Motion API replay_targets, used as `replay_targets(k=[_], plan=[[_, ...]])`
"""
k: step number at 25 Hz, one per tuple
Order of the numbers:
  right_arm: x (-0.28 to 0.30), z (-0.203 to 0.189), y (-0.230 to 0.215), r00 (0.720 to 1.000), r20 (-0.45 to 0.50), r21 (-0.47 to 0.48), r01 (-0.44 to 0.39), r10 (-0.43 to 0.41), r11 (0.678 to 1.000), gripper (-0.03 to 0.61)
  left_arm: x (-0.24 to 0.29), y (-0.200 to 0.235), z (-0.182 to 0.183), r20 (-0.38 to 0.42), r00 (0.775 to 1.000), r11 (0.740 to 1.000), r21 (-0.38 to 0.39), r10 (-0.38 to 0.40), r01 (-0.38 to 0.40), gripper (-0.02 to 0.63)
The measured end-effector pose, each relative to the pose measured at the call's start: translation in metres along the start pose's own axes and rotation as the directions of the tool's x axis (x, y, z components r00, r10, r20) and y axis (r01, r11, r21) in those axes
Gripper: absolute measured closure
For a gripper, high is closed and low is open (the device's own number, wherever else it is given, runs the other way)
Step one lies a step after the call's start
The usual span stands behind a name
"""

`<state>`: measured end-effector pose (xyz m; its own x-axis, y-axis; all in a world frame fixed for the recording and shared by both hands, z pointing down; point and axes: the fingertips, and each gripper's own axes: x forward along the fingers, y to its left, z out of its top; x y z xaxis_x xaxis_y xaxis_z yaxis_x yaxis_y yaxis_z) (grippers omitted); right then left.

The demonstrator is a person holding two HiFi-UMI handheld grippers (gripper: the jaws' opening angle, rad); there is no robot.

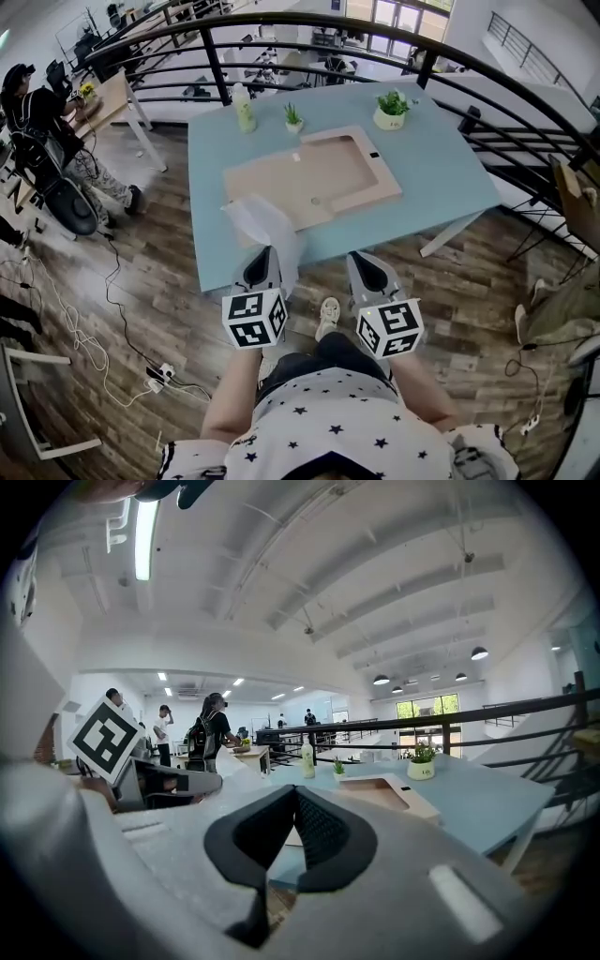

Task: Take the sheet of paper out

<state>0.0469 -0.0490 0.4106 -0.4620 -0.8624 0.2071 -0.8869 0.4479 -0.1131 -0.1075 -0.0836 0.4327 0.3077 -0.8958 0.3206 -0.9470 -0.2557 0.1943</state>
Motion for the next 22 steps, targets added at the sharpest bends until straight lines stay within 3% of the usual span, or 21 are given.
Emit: replay_targets(k=[22], plan=[[-0.060, 0.010, 0.043, 0.995, 0.085, -0.039, -0.046, 0.049, 0.998, 0.571, -0.094, -0.040, 0.000, 0.101, 0.993, 0.998, -0.010, -0.061, 0.062, 0.612]])
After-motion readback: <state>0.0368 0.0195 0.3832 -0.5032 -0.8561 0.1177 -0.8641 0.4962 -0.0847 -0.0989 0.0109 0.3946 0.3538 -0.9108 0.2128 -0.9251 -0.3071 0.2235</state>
